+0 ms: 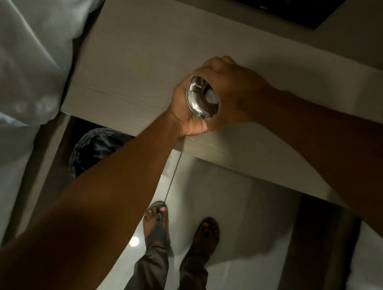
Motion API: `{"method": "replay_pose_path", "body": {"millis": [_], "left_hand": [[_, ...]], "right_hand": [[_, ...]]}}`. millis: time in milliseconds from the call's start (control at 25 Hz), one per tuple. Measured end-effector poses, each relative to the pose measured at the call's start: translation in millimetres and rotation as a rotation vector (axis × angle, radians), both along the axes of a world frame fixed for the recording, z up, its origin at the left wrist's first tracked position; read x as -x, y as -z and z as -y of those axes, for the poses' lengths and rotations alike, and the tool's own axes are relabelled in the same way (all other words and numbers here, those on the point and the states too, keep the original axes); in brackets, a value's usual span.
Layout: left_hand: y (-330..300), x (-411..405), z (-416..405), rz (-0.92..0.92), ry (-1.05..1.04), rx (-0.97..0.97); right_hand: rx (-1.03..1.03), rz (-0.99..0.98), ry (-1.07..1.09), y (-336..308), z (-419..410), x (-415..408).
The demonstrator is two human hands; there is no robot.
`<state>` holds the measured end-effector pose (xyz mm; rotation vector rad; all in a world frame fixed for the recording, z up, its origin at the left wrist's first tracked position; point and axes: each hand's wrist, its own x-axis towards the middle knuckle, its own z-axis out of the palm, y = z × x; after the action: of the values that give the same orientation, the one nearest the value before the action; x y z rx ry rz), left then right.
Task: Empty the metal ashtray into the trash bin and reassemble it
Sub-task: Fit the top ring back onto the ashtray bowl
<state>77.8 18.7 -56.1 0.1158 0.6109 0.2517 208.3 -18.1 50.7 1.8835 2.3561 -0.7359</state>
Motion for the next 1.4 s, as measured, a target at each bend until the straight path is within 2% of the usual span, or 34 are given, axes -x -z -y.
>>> {"method": "replay_pose_path", "body": {"millis": [280,440,560,760,1040,1200,1280,1320,1400], "left_hand": [[4.3,-1.7,5.8,0.001,-0.027,0.009],[7.0,-10.1,4.0,0.032,-0.233,-0.041],[2.1,-2.9,5.6,-0.043,-0.131,0.033],[-1.7,-3.4,11.3,-0.092,-0.27,0.089],[6.7,-8.6,19.3,-0.114,-0.256,0.132],[4.8,-9.4,10.5,-0.168,-0.234,0.006],[0.7,-6.4,5.4,-0.184,-0.179,-0.119],[-2.1,-6.0,5.0,-0.249,-0.145,-0.21],[-4.8,-7.4,2.9,-0.494,-0.1,-0.482]], "right_hand": [[-0.024,0.015,-0.028,17.9,0.4,-4.5],[0.037,0.008,0.001,22.2,-5.0,-6.2],[0.06,0.031,0.07,23.9,-8.7,-4.3],[0.103,0.02,0.314,23.4,-12.9,13.7],[0.162,0.104,0.374,34.0,-6.5,12.4],[0.152,0.052,0.432,39.3,-1.2,4.8],[0.123,0.038,0.454,45.6,1.6,3.6],[0.108,0.036,0.457,48.6,3.1,2.6],[0.072,0.035,0.452,54.9,6.6,-0.5]]}}
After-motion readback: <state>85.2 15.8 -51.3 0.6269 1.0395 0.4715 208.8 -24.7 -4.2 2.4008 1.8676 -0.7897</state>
